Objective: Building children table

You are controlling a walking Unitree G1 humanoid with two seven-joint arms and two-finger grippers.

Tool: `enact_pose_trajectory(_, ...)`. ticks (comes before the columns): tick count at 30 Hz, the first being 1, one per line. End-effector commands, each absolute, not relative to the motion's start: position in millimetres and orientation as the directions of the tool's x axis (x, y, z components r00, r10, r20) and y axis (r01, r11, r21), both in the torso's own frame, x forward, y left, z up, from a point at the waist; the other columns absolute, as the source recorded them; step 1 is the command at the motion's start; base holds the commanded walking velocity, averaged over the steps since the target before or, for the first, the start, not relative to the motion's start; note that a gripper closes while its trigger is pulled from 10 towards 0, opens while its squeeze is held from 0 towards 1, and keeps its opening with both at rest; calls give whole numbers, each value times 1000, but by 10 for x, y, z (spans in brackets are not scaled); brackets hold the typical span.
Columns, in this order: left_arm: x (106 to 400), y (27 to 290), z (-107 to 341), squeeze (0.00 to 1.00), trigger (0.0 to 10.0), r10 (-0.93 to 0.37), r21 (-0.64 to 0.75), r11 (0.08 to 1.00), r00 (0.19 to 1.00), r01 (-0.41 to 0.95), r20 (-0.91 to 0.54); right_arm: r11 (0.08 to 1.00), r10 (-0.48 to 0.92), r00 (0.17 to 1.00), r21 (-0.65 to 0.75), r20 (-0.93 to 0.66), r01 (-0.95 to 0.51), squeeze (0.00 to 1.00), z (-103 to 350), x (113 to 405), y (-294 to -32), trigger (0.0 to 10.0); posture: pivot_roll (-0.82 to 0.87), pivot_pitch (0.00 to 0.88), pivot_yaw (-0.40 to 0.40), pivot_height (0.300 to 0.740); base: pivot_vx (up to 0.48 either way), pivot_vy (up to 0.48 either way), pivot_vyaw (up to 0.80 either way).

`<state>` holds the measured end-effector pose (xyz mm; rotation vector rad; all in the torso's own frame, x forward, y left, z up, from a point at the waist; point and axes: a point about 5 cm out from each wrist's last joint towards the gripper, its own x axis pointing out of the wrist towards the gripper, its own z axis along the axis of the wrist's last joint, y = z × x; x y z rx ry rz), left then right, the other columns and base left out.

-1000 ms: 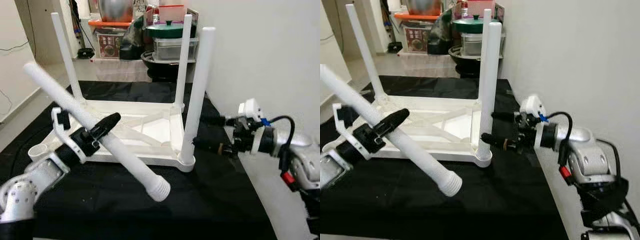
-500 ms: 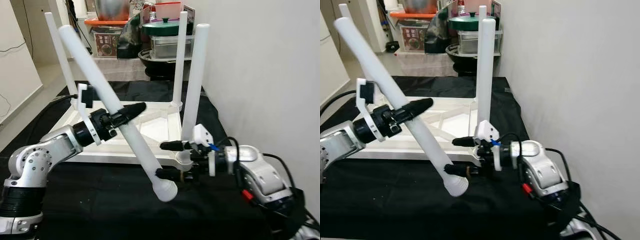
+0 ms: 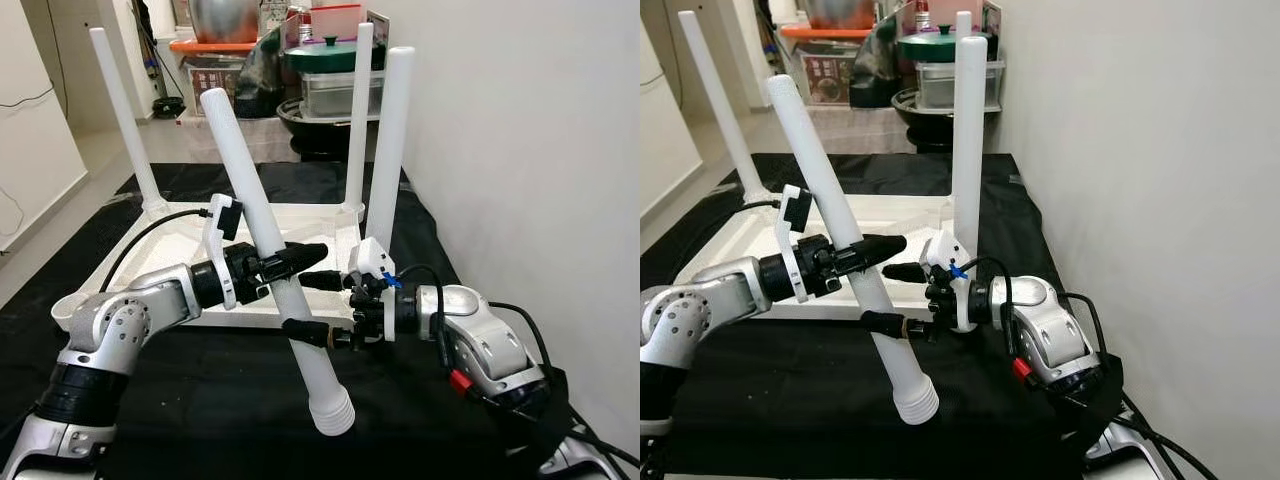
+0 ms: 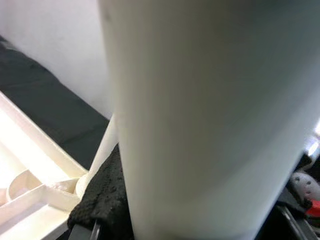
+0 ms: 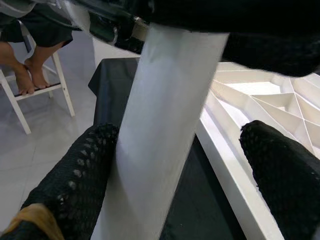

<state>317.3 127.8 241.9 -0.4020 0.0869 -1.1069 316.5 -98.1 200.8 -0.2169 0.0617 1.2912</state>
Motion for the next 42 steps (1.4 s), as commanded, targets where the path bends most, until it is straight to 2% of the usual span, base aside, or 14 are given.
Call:
enact_pose_trajectory(1,3199,1268,2537,0,10000,-883,-323,372,439,870,166,228,948,246,-109,-201,-967,0,1927,3114,-932,10000,70,0,-9,740,0,0,0)
enact_pose_trajectory(9,3257,1250,2685,0,10000,-884,-273,365,423,890,198,224,942,232,-62,-241,-973,0,1749,3063,-841,10000,70,0,-16,740,0,0,0)
enact_pose_trajectory(12,3274,1244,2723,0,10000,-887,-262,358,414,896,204,272,932,275,-47,-236,-961,0,1729,3122,-808,10000,75,0,-20,740,0,0,0)
enact_pose_trajectory(17,3289,1239,2684,0,10000,-886,-264,365,420,893,195,279,937,283,-48,-207,-959,0,1794,3143,-754,10000,70,0,-19,740,0,0,0)
enact_pose_trajectory(18,3290,1228,2674,0,10000,-887,-264,366,420,892,193,281,937,285,-47,-203,-958,0,1808,3149,-741,8039,70,0,-22,740,0,0,0)
enact_pose_trajectory(19,3290,1228,2674,0,10000,-887,-264,366,420,892,193,281,937,285,-47,-203,-958,0,1808,3149,-741,8039,70,0,-22,740,0,0,0)
enact_pose_trajectory(20,3288,1215,2670,0,10000,-887,-264,364,419,893,193,292,932,294,-40,-213,-956,0,1802,3164,-730,5255,70,0,-24,740,0,0,0)
enact_pose_trajectory(21,3290,1204,2668,0,10000,-888,-261,363,417,895,192,298,929,297,-31,-220,-954,0,1794,3172,-721,0,71,0,-25,740,0,0,0)
enact_pose_trajectory(32,3324,1187,2695,0,10000,-892,-245,360,409,900,192,257,927,248,-5,-280,-966,0,1713,3102,-703,0,67,0,-23,740,0,0,0)
enact_pose_trajectory(42,3339,1172,2700,0,10000,-892,-239,359,407,902,198,281,924,264,21,-277,-960,0,1688,3099,-685,0,66,0,-20,740,0,0,0)
